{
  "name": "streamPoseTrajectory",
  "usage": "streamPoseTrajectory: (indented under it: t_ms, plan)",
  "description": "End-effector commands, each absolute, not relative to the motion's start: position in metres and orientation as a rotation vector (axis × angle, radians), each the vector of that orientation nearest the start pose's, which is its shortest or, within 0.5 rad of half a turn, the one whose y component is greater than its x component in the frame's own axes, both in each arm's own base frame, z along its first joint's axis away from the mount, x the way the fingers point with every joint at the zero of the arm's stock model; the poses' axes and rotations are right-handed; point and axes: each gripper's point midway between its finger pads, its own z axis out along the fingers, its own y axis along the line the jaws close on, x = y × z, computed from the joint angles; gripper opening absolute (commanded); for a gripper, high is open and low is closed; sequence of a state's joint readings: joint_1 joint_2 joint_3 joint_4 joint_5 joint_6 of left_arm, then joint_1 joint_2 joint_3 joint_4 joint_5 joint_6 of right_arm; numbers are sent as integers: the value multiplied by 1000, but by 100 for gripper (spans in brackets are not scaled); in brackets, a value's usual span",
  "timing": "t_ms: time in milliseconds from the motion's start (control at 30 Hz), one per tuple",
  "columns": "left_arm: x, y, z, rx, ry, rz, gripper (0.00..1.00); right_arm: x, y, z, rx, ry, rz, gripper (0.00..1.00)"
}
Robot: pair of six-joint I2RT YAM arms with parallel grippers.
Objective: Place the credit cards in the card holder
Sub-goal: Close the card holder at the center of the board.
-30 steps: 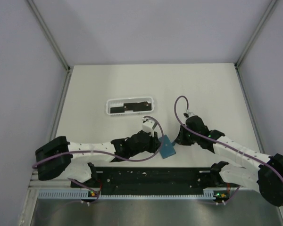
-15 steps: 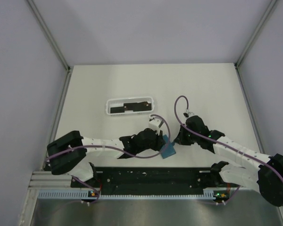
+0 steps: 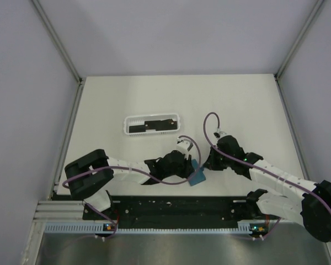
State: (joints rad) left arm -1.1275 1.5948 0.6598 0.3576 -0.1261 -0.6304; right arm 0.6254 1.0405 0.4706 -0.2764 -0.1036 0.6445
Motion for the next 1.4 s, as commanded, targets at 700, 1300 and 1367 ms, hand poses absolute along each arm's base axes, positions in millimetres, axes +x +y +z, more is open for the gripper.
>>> streamPoseTrajectory:
  t_ms: [700,1300,1367]
  plan:
    - [171,-361,33,427,2262,-922,16,176,234,67,-247,2475,1030,10]
    - [171,-351,36,385,2263,-947,15,178,244,64,-145,2451,1125,35]
    - [172,-350,41,385,2253,-947,15,180,240,63,-125,2450,1095,29]
